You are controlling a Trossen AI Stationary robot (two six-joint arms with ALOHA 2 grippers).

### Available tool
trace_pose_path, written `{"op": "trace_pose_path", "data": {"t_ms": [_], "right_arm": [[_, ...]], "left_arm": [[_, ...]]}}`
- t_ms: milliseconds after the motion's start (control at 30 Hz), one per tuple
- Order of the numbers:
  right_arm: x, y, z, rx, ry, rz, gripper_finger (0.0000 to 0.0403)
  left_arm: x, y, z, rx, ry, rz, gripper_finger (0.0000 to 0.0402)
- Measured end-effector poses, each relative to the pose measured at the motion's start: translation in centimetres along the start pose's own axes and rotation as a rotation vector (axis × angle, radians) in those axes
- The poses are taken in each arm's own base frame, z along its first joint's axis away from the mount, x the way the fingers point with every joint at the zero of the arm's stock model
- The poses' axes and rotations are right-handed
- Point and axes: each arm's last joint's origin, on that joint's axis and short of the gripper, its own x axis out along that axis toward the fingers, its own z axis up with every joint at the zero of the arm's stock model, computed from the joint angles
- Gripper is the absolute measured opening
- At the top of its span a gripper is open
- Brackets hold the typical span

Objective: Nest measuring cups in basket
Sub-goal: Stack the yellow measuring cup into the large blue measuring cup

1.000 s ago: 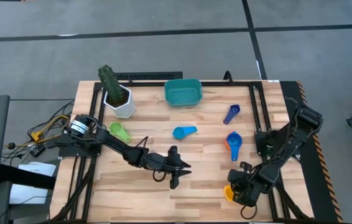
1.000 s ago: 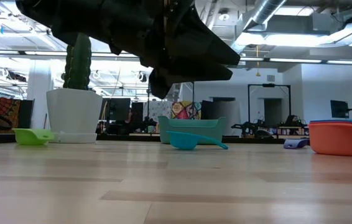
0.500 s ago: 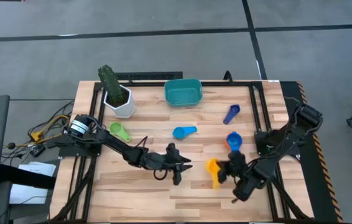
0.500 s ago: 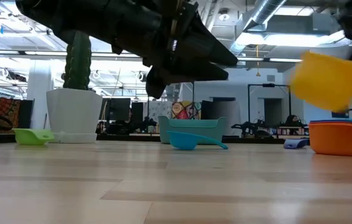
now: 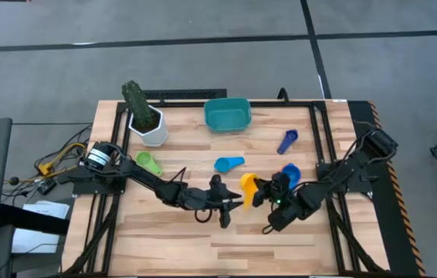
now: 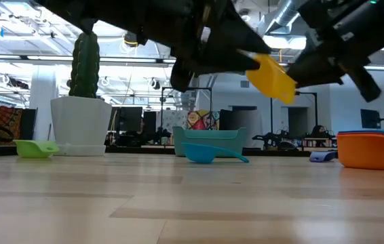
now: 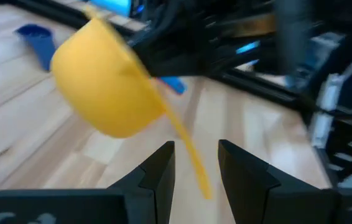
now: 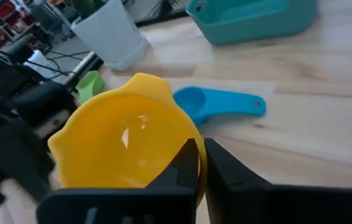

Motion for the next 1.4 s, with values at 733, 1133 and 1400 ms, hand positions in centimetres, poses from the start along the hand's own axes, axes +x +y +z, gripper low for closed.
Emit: {"op": "trace_pose_path", "data": {"t_ms": [733, 1133, 1400], "right_arm": [[1.7, 3.0, 2.9, -0.109, -0.11, -0.003, 0.0021], [1.2, 3.0, 2.7, -0.192, -0.067, 0.007, 0.0042], [-2.4, 1.2, 5.1, -0.357, 0.112, 0.039, 0.0123]], "left_arm": [[0.9, 0.9, 0.6, 0.051, 0.046, 0.028, 0.0112], [0.9, 1.1, 0.5, 0.046, 0.042, 0.064, 0.0007], [1.1, 1.0, 1.1, -0.069, 0.026, -0.035, 0.0]]}}
